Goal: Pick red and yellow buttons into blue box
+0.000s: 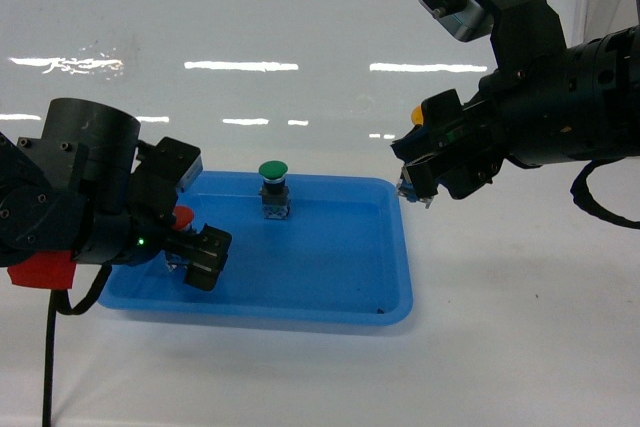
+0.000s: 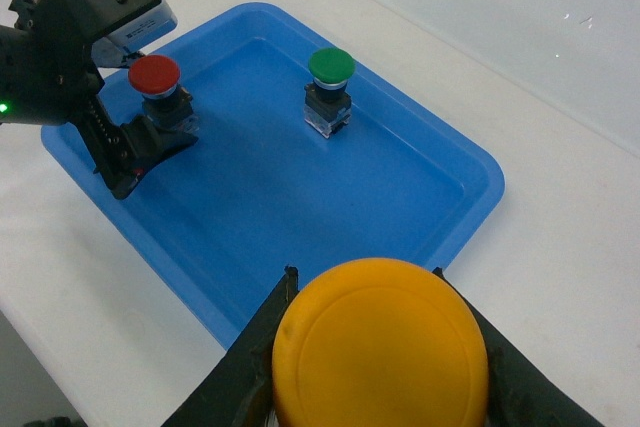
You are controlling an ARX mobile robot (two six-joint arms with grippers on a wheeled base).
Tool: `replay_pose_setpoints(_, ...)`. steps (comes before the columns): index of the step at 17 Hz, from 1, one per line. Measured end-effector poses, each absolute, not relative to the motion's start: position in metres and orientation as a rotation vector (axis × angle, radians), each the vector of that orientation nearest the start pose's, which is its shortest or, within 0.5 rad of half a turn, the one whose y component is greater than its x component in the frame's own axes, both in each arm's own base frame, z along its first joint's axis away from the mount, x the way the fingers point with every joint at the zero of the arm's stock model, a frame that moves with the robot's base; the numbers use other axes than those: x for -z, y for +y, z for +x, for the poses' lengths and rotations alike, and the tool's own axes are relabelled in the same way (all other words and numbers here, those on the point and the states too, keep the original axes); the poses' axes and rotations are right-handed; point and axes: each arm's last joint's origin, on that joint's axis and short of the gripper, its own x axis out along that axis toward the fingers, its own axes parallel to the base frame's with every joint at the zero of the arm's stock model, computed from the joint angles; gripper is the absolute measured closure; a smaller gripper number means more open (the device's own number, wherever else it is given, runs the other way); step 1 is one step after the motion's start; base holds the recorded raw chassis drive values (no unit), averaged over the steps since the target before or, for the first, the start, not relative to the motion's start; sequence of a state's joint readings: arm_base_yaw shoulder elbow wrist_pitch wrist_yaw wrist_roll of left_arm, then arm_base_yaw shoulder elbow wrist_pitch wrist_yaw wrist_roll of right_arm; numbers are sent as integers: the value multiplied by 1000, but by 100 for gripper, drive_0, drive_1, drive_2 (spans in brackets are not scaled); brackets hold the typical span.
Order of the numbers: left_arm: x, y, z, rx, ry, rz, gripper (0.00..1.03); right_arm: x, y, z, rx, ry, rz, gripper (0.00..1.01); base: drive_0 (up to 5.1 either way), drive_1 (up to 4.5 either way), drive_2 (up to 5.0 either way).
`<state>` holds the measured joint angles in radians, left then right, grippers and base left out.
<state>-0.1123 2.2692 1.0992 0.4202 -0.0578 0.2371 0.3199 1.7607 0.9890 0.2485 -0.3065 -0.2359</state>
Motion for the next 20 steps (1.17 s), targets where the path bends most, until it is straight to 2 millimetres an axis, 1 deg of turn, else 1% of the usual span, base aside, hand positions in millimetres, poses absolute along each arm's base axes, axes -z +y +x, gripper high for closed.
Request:
replay_pose_setpoints(5,-38,-44,409,139,739,297,6,-187,125,348,-671,457,-227,69,0,0,0)
replay_pose_setpoints(9,-38,-44,409,140,739,297,45,-187,125,348,-672,457,-226,69,0,0,0)
replay_pose_setpoints(11,-38,-44,409,140,739,297,66,-187,125,348,-671,457,-227,69,0,0,0)
replay_pose_setpoints(12,-38,-44,409,140,738,296,76,-187,125,348,-671,457,-227,69,0,0,0)
replay_pose_setpoints(13,-38,-44,409,140,738,297,79,-187,125,348,-672,457,-226,69,0,0,0)
replay_pose_setpoints(15,-40,-41,410,131,687,320,79,-187,125,348,-672,457,-226,69,0,0,0)
replay_pose_setpoints(16,-45,-36,408,118,652,342,79,-187,124,348,-671,457,-226,69,0,0,0)
replay_pose_setpoints(17,-54,-29,406,106,617,357,80,-187,124,348,-671,457,-226,69,0,0,0)
replay_pose_setpoints(18,-69,-22,405,92,566,368,80,-187,125,348,-671,457,-227,69,0,0,0)
replay_pose_setpoints(20,-114,-8,399,73,421,365,80,-187,125,348,-672,457,-226,69,0,0,0)
